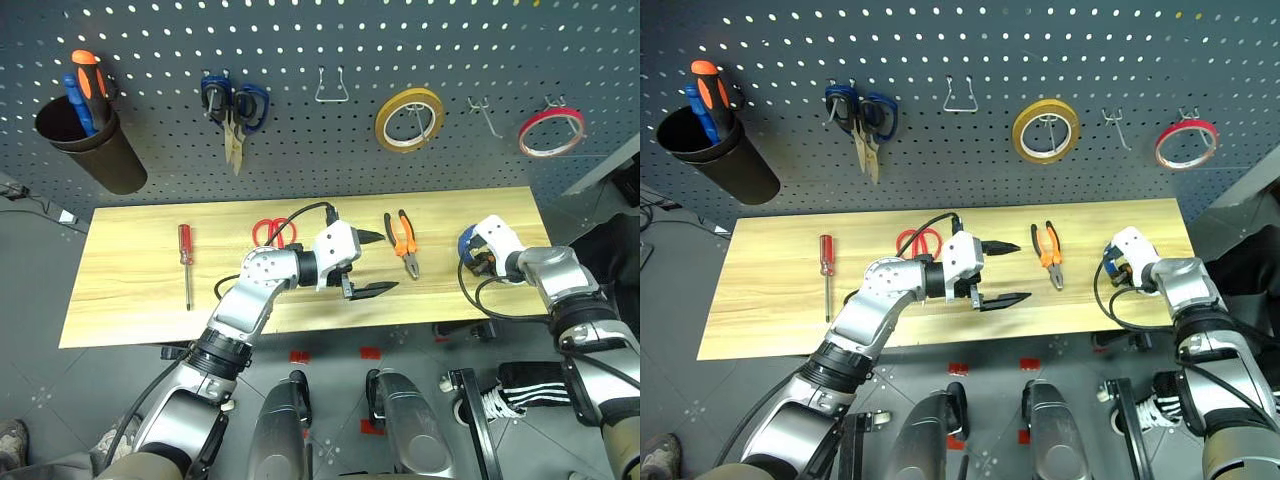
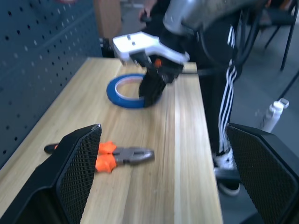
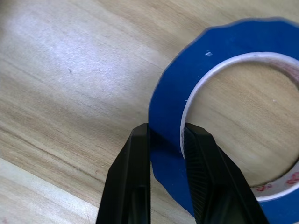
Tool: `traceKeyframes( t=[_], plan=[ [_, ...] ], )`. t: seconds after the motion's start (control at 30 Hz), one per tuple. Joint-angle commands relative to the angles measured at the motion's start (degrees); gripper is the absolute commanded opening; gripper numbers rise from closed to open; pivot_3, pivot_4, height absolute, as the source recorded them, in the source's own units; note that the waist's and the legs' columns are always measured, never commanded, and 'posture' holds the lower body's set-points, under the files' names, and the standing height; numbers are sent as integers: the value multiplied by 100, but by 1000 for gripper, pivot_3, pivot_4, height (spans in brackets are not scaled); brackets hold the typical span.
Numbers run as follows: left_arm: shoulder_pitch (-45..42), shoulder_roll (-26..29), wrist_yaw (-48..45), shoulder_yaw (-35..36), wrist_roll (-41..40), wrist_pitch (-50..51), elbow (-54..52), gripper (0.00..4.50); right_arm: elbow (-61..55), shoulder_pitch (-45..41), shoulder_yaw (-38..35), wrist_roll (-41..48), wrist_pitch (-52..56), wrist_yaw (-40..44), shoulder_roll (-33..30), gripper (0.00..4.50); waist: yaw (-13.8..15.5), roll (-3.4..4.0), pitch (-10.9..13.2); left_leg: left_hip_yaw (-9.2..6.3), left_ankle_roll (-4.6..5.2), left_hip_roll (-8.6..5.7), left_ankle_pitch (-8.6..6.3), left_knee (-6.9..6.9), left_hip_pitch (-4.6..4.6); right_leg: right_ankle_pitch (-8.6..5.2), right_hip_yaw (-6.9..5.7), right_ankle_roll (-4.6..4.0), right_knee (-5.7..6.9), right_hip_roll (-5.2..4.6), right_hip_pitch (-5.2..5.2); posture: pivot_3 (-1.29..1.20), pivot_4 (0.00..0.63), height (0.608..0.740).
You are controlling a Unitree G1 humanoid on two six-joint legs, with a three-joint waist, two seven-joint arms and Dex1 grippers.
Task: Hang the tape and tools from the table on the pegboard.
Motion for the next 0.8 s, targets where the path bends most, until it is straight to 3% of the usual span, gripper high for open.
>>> traceKeyframes(
  t=[0.03, 0.23, 0.4, 0.6, 0.8],
  plan=[
    [92, -68, 208, 223, -290, 432, -522, 4500, -773, 677, -135, -13, 88, -248, -29, 657, 10, 1, -1, -2, -1, 1, 0, 4, 0, 0, -2, 0, 3, 0, 2, -251, 352, 740],
    [62, -333, 1173, 562, -143, 540, -900, 4500, -4127, 2413, -909, -164, -119, -1214, -154, 657, 34, 3, -2, -2, -1, -6, 0, 3, -8, -12, 6, 28, 3, -7, -6, -262, 348, 740],
    [69, -417, 1627, 709, -148, 636, -1380, 4500, -6325, 3386, -909, -889, -683, -2036, 24, 657, -59, 3, -2, 12, -1, -1, -2, -3, -9, -16, 28, 48, 3, 0, -20, -277, 347, 740],
    [-56, -451, 1936, 821, -140, 601, -1443, 4500, -7001, 2973, -919, -1037, -1470, -2512, 374, 657, -118, 2, -3, 16, -1, -2, 0, 5, -2, -14, 39, 60, 10, 3, -20, -282, 336, 740],
    [-212, -497, 2112, 874, -152, 609, -1318, 4500, -6246, 2117, -998, -597, -1613, -2256, 461, 657, -124, -1, -4, 19, 0, -5, 0, 7, -3, 0, 42, 42, 6, 2, -19, -275, 332, 740]
  ],
)
